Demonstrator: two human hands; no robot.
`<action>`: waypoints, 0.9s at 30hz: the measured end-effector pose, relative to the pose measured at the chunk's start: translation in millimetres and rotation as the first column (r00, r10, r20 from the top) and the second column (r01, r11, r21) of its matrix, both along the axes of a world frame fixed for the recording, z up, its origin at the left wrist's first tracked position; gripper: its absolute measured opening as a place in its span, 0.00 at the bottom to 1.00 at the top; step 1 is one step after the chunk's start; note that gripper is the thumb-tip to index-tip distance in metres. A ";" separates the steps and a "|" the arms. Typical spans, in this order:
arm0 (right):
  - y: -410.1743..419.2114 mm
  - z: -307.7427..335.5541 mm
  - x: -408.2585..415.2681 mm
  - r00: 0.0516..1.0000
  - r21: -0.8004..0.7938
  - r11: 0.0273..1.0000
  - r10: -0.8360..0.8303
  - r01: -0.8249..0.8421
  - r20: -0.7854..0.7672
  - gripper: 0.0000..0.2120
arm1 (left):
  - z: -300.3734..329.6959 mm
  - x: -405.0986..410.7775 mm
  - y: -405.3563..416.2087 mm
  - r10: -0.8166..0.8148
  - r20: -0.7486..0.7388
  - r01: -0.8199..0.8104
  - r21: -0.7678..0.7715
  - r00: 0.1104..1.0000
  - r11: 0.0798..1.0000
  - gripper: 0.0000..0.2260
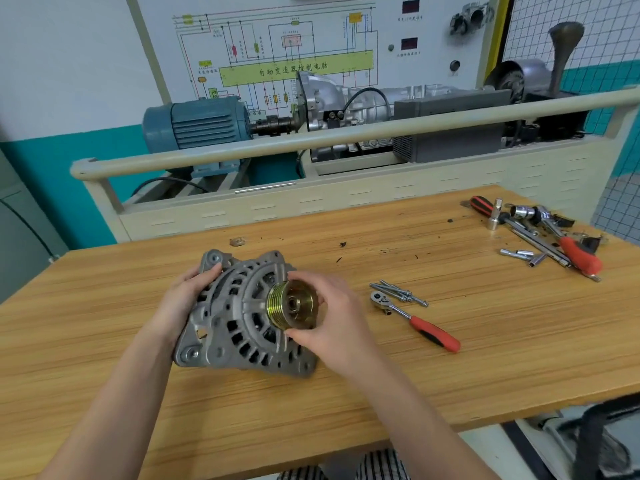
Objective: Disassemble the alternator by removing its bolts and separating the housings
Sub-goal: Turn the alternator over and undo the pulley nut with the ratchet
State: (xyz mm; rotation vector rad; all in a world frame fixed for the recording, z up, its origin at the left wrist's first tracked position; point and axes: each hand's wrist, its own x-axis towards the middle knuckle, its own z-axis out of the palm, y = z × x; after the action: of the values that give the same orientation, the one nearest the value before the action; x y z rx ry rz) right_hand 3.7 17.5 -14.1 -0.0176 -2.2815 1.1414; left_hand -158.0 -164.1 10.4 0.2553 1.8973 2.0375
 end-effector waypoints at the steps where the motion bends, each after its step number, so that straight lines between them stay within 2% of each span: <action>1: -1.3 3.0 -3.5 1.000 0.012 1.000 0.017 -0.017 -0.001 0.36 | -2.0 -1.4 -1.9 0.030 0.011 -0.030 0.017 0.999 0.999 0.18; 2: -2.0 4.7 -6.2 1.000 0.023 0.999 0.027 -0.027 0.005 0.36 | -4.2 -2.8 -2.9 0.051 0.017 -0.051 0.029 0.999 0.998 0.16; 4: -0.8 5.5 -8.5 1.000 0.032 0.999 0.027 -0.027 0.007 0.36 | -5.3 -4.9 -3.2 0.064 0.022 -0.064 0.035 0.998 0.997 0.18; 8: 0.4 2.7 -7.0 1.000 0.055 0.998 0.019 -0.019 0.003 0.37 | 0.1 -4.6 0.3 0.042 0.019 -0.042 -0.011 0.999 0.999 0.34; 9: 0.1 3.5 -7.4 1.000 0.057 0.998 0.020 -0.021 0.008 0.37 | 0.2 -5.7 0.0 0.040 0.020 -0.040 -0.001 0.999 0.999 0.34; 12: 1.6 4.0 -7.8 0.998 0.041 0.998 0.048 -0.050 0.037 0.37 | -4.8 -6.4 -1.3 0.058 -0.003 -0.058 0.009 0.998 0.998 0.24; 15: 5.0 -4.8 -4.2 0.996 -0.056 0.996 0.073 -0.070 0.051 0.37 | -5.1 -3.0 -2.6 0.048 -0.031 -0.048 -0.008 0.998 0.999 0.16; 18: -1.7 -12.7 -1.4 0.996 -0.116 0.991 0.067 -0.060 0.057 0.34 | -3.5 -1.4 -4.1 0.106 -0.059 -0.110 -0.064 0.993 0.992 0.20; 20: -8.0 -12.5 -4.9 0.997 -0.158 0.986 0.061 -0.054 0.040 0.30 | -3.5 -1.1 -5.0 0.194 -0.130 -0.211 -0.128 0.972 0.969 0.17; 22: -13.4 -11.6 -10.0 0.997 -0.248 0.966 0.078 -0.078 -0.012 0.30 | -3.5 2.4 -4.6 0.241 -0.236 -0.286 -0.178 0.941 0.942 0.14; 24: -17.8 -12.7 -15.1 0.991 -0.297 0.948 0.089 -0.115 -0.099 0.29 | -4.0 4.2 -4.9 0.256 -0.304 -0.325 -0.203 0.917 0.924 0.16; 27: -25.1 -13.4 -22.5 0.988 -0.322 0.943 0.040 -0.086 -0.148 0.25 | -3.7 1.0 -7.9 0.237 -0.261 -0.292 -0.198 0.936 0.936 0.15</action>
State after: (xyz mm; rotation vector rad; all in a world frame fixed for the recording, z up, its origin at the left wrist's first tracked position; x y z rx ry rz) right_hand -18.8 -7.5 -27.5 0.0063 -1.9610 1.4969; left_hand -157.0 -172.0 6.7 0.1917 2.4135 1.9926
